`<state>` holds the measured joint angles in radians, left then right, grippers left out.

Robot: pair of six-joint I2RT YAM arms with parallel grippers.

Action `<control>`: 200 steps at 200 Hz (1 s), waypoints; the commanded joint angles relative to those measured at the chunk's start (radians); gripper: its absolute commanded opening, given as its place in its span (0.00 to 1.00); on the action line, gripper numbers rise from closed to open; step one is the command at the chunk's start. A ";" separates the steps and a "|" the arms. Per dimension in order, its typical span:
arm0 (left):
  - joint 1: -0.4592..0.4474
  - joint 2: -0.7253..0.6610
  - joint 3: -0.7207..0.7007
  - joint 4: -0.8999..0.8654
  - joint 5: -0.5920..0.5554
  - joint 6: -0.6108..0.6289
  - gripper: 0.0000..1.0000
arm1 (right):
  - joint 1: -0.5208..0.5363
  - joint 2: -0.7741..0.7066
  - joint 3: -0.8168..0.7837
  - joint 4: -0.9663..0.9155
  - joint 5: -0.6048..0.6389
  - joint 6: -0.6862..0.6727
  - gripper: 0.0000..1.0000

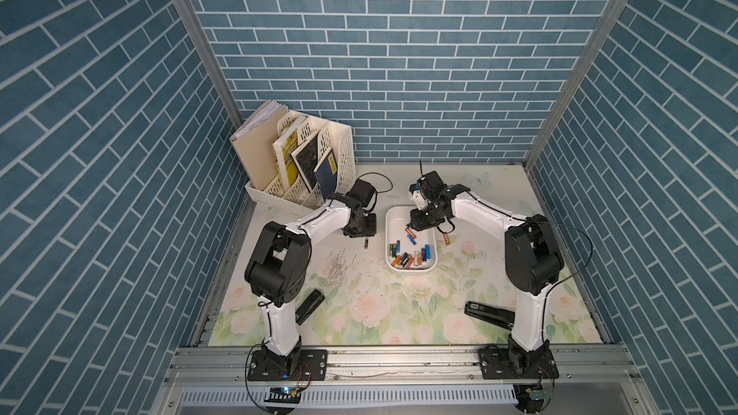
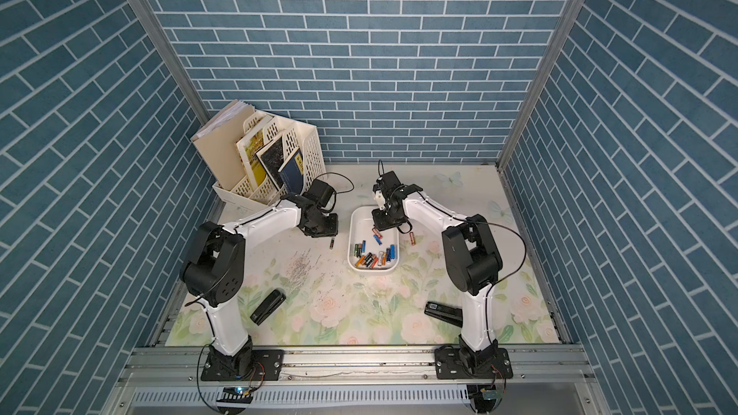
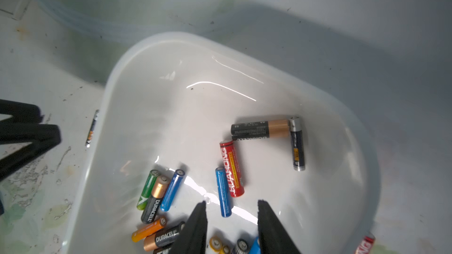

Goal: Take the batteries out of the storage box
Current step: Pick up the battery from the storage box.

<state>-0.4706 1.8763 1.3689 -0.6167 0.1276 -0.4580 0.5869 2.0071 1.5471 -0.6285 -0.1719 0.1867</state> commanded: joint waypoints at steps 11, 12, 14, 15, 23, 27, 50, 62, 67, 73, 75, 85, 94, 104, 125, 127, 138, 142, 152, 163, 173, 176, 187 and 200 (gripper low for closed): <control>0.004 -0.017 0.002 -0.028 -0.009 0.002 0.40 | 0.010 0.052 0.028 0.005 0.010 0.014 0.38; 0.004 -0.017 0.002 -0.027 -0.008 0.001 0.40 | 0.009 0.054 0.028 0.006 0.011 0.014 0.38; 0.004 -0.018 0.001 -0.026 -0.008 0.001 0.40 | 0.009 0.056 0.029 0.006 0.012 0.014 0.38; 0.004 -0.017 0.001 -0.026 -0.008 0.001 0.40 | 0.009 0.058 0.029 0.007 0.012 0.014 0.38; 0.004 -0.019 0.001 -0.024 -0.007 0.001 0.40 | 0.011 0.068 0.034 0.006 0.014 0.014 0.37; 0.005 -0.020 -0.001 -0.023 -0.005 0.001 0.40 | 0.010 0.072 0.036 0.007 0.014 0.014 0.37; 0.004 -0.017 -0.005 -0.016 0.000 0.001 0.40 | 0.011 0.099 0.052 0.011 0.015 0.014 0.37; 0.004 -0.017 -0.008 -0.013 0.001 0.001 0.40 | 0.010 0.112 0.061 0.009 0.017 0.016 0.36; 0.004 -0.017 -0.008 -0.011 0.001 0.001 0.40 | 0.012 0.114 0.064 0.009 0.020 0.016 0.36; 0.005 -0.018 -0.011 -0.010 0.002 0.001 0.40 | 0.012 0.120 0.068 0.010 0.023 0.016 0.36; 0.004 -0.019 -0.012 -0.009 0.003 0.001 0.40 | 0.012 0.122 0.070 0.009 0.025 0.016 0.36; 0.005 -0.019 -0.017 -0.006 0.002 0.003 0.40 | 0.013 0.129 0.075 0.007 0.027 0.015 0.35; 0.005 -0.019 -0.020 -0.006 0.004 0.003 0.40 | 0.013 0.136 0.079 0.006 0.030 0.016 0.35; 0.004 -0.020 -0.023 -0.005 0.004 0.004 0.40 | 0.012 0.144 0.083 0.005 0.031 0.016 0.34; 0.005 -0.026 -0.029 -0.003 0.007 0.003 0.40 | 0.014 0.158 0.088 0.002 0.040 0.016 0.33; 0.005 -0.026 -0.029 -0.003 0.007 0.003 0.40 | 0.014 0.159 0.089 0.001 0.040 0.016 0.33; 0.005 -0.030 -0.027 -0.004 0.007 0.002 0.40 | 0.017 0.163 0.088 0.001 0.048 0.014 0.32; 0.005 -0.031 -0.028 -0.005 0.007 0.002 0.40 | 0.017 0.164 0.088 0.000 0.048 0.013 0.32; 0.004 -0.034 -0.024 -0.005 0.007 0.002 0.40 | 0.016 0.168 0.089 -0.002 0.050 0.013 0.31; 0.006 -0.034 -0.021 -0.006 0.009 0.002 0.40 | 0.019 0.173 0.089 -0.001 0.052 0.012 0.30; 0.005 -0.034 -0.018 -0.006 0.010 0.003 0.40 | 0.021 0.177 0.090 -0.003 0.054 0.011 0.30; 0.005 -0.035 -0.018 -0.007 0.011 0.003 0.40 | 0.022 0.178 0.090 -0.002 0.055 0.010 0.30; 0.005 -0.037 -0.014 -0.009 0.011 0.001 0.40 | 0.024 0.180 0.091 -0.005 0.056 0.010 0.28; 0.004 -0.041 -0.014 -0.008 0.013 0.002 0.40 | 0.027 0.180 0.092 -0.004 0.060 0.010 0.26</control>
<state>-0.4706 1.8675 1.3514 -0.6155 0.1364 -0.4576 0.6022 2.1624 1.6238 -0.6132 -0.1333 0.1864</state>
